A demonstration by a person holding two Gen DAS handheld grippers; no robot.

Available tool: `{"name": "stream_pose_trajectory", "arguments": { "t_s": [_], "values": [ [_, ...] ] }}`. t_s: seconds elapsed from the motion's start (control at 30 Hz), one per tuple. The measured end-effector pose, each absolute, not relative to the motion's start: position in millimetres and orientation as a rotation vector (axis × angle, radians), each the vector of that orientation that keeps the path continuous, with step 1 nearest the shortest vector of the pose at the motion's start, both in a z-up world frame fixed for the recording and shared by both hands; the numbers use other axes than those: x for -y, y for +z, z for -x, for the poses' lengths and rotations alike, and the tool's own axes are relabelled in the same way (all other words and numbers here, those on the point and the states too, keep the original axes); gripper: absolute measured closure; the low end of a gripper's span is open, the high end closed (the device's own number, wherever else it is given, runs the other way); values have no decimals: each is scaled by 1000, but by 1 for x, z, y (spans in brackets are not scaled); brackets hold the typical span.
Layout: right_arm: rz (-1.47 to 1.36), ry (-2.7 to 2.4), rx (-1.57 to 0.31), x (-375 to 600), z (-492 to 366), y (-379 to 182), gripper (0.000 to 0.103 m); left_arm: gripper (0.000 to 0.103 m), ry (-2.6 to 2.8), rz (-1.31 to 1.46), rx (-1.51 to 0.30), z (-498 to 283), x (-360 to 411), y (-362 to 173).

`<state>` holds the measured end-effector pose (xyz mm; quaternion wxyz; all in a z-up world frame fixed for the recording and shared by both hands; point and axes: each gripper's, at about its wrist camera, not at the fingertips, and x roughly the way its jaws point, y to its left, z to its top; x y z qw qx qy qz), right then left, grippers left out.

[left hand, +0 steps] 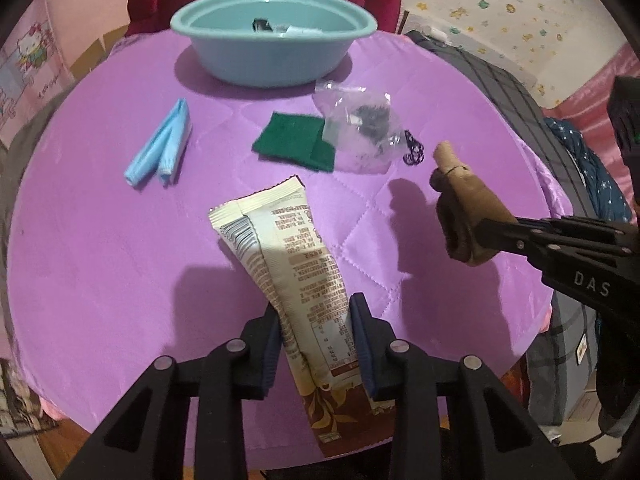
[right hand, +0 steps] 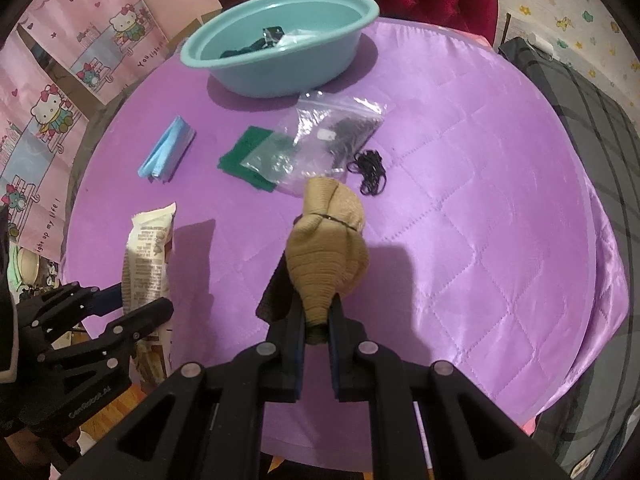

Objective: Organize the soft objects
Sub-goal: 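Grasp the tan knotted sock with the right tool while the left tool grasps the printed snack packet, then carry the sock and printed packet over the blue basin with both tools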

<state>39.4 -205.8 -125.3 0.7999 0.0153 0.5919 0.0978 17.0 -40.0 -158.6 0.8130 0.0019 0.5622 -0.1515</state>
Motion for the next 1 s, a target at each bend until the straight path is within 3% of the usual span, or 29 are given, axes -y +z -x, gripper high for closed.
{"name": "stream_pose_trajectory", "arguments": {
  "t_s": [0.53,1.0],
  "values": [
    [-26,197,-1222,180,-68,-91,94,72,-423,-69,-1146,-45,24,-105],
    [-16,187,-1174,155,-127,-39,94,71,-502,-143,-1095,-113,24,-57]
  ]
}}
